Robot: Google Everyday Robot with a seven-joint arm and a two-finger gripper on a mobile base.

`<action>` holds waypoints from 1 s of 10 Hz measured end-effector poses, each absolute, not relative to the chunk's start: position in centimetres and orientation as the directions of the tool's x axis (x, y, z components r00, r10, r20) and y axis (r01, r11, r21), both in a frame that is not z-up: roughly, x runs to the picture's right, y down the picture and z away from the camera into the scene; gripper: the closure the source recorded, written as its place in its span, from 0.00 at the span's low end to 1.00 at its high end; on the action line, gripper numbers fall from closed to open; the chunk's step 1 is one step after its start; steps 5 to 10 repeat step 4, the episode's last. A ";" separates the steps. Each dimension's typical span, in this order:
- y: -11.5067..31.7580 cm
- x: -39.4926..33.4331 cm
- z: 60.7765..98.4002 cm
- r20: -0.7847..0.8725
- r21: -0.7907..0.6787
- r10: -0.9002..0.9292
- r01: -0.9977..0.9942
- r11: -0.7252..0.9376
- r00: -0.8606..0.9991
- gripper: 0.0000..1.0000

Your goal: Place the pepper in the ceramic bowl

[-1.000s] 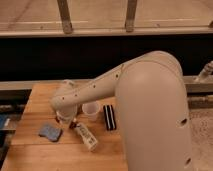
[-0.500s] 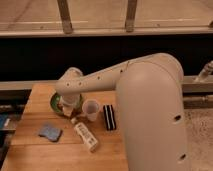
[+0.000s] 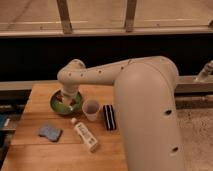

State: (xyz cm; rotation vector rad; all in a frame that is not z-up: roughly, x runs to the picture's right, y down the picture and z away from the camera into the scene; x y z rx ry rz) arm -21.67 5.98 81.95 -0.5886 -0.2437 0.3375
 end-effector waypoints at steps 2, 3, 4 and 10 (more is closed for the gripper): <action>5.3 -21.8 83.6 0.165 -0.595 0.397 -0.230 0.770 0.903 1.00; 5.2 -22.2 84.1 0.178 -0.602 0.400 -0.222 0.767 0.899 1.00; 5.2 -22.7 84.6 0.197 -0.609 0.402 -0.210 0.765 0.894 1.00; 5.2 -22.7 84.6 0.197 -0.609 0.402 -0.210 0.765 0.894 1.00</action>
